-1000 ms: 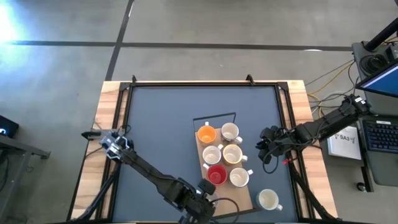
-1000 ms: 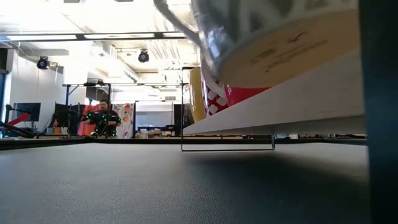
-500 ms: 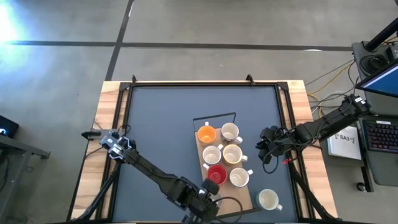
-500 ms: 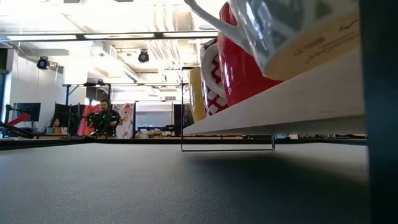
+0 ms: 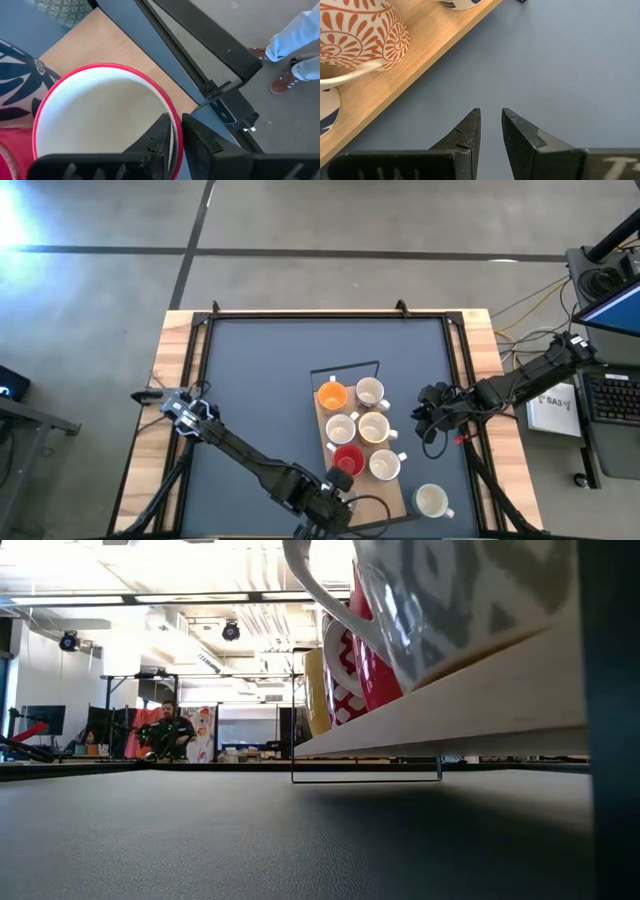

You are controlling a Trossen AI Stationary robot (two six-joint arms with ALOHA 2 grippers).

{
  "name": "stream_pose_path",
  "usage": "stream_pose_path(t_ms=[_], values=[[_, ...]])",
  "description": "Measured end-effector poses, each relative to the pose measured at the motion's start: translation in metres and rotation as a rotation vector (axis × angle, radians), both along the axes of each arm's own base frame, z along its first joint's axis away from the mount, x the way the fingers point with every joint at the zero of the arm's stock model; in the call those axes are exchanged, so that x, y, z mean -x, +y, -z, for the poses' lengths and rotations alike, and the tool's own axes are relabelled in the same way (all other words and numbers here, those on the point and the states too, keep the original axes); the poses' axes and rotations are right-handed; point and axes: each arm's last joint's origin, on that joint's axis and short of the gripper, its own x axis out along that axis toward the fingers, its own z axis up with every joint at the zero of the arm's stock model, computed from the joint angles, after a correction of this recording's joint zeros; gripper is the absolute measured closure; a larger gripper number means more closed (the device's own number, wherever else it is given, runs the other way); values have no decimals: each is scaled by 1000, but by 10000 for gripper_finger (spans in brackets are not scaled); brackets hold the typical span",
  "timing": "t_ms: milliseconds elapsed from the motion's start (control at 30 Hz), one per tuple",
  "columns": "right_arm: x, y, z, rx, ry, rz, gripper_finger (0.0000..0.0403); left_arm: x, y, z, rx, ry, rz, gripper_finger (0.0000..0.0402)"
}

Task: Place coffee mugs
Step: Put the gray mug on the shelf

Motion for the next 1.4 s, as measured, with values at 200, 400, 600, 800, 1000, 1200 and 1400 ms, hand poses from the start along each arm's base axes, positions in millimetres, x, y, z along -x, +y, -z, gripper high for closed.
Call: stream_pose_path(t_ms=[200, 400, 600, 800, 1000, 1200, 1400], values=[[0, 0, 0, 1, 0, 0, 335, -1, 0, 0, 21, -4, 1, 373], [0, 0, 0, 1, 0, 0, 335, -3, 1, -1, 43, -14, -21, 372], [0, 0, 0, 0, 0, 0, 335, -6, 2, -2, 53, -29, -28, 372], [0, 0, 0, 1, 0, 0, 335, -9, 2, -1, 64, -48, -30, 372], [0, 0, 0, 1, 0, 0, 335, -10, 3, -1, 72, -53, -38, 372], [0, 0, 0, 0, 0, 0, 335, -11, 5, -2, 90, -50, -63, 371], [0, 0, 0, 1, 0, 0, 335, -10, 7, -7, 94, -43, -79, 353]])
